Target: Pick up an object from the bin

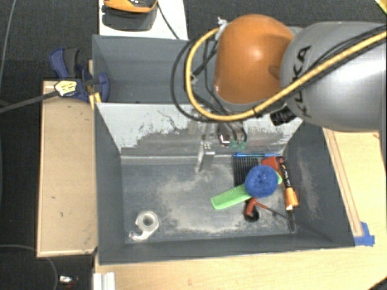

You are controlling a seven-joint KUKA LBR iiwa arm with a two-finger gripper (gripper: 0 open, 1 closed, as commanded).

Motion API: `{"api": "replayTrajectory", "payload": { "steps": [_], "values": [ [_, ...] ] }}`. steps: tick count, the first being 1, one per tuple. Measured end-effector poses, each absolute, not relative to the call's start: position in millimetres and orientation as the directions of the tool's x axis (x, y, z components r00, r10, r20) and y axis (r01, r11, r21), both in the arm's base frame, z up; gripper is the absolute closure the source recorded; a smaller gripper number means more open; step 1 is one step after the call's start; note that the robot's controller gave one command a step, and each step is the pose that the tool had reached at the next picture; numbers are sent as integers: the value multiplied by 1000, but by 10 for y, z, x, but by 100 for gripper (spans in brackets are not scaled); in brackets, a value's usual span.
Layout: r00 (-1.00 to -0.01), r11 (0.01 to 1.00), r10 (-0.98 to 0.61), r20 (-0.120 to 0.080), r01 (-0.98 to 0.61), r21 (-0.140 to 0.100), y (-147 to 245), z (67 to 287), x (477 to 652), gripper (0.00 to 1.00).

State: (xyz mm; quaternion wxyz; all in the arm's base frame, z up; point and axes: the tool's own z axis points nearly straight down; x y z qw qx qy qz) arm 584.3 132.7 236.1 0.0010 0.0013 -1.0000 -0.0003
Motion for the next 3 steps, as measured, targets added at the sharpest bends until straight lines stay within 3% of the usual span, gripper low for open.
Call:
{"api": "replayTrajectory", "payload": {
  "steps": [1, 2, 3],
  "values": [
    [-1000, 1000, 1, -4, 1, 1, 1320, 2391, 5858, 0],
    [-995, 995, -102, -8, -102, 1, 1017, 1640, 5876, 0],
    [-968, 968, -252, -16, -252, 0, 758, 1616, 5870, 0]
  ]
}}
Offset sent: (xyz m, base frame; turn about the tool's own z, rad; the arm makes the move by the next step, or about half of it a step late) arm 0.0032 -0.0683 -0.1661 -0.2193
